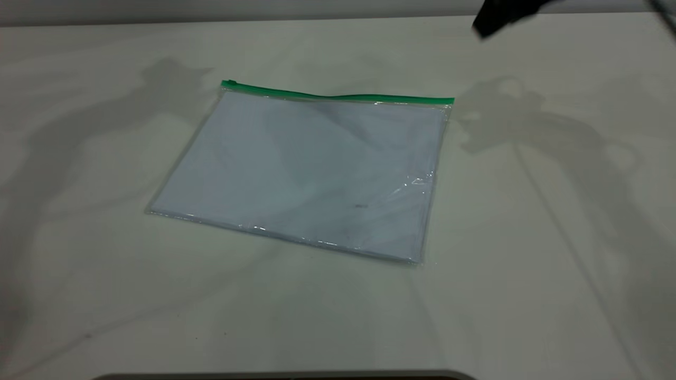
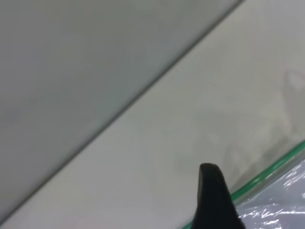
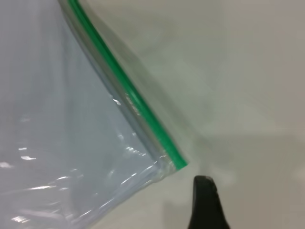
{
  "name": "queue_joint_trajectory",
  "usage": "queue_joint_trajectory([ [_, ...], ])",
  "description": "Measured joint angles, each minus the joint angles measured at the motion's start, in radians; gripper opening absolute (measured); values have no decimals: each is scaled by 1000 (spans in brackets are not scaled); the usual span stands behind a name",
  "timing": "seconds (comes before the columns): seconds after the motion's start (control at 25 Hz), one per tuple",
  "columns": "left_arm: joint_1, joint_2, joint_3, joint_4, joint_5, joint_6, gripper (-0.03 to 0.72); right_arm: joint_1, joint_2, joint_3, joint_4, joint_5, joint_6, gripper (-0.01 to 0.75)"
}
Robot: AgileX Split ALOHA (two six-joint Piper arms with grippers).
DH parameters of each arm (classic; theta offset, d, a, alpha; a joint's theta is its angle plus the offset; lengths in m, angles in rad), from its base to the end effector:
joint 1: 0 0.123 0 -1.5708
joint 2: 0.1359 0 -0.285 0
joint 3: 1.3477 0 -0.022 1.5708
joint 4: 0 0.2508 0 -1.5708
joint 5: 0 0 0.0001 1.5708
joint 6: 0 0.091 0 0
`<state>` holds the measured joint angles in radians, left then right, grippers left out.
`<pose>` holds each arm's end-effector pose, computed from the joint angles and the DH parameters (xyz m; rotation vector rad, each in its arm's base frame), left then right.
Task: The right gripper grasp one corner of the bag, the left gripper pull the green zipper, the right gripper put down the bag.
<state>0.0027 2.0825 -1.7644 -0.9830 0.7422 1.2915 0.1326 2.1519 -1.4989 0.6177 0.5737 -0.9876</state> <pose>0.4787 -0.0500 0.2657 0.7791 2.0173 -0.4160 0.4459 0.0884 0.1470 -0.8415 2.4251 0.3006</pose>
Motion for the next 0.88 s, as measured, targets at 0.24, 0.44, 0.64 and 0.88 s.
queue_joint_trajectory([
  [0.24, 0, -246, 0, 210, 99, -265, 525, 0, -281, 0, -108, 240, 180, 505],
  [0.44, -2, -444, 0, 439, 259, -511, 525, 0, -509, 0, -176, 442, 368, 502],
  [0.64, -3, -592, 1, 657, 426, -758, 525, 0, -691, 6, -263, 646, 581, 498],
  [0.88, -3, -678, 49, 730, 426, -935, 525, 0, -899, 162, -369, 661, 742, 471],
])
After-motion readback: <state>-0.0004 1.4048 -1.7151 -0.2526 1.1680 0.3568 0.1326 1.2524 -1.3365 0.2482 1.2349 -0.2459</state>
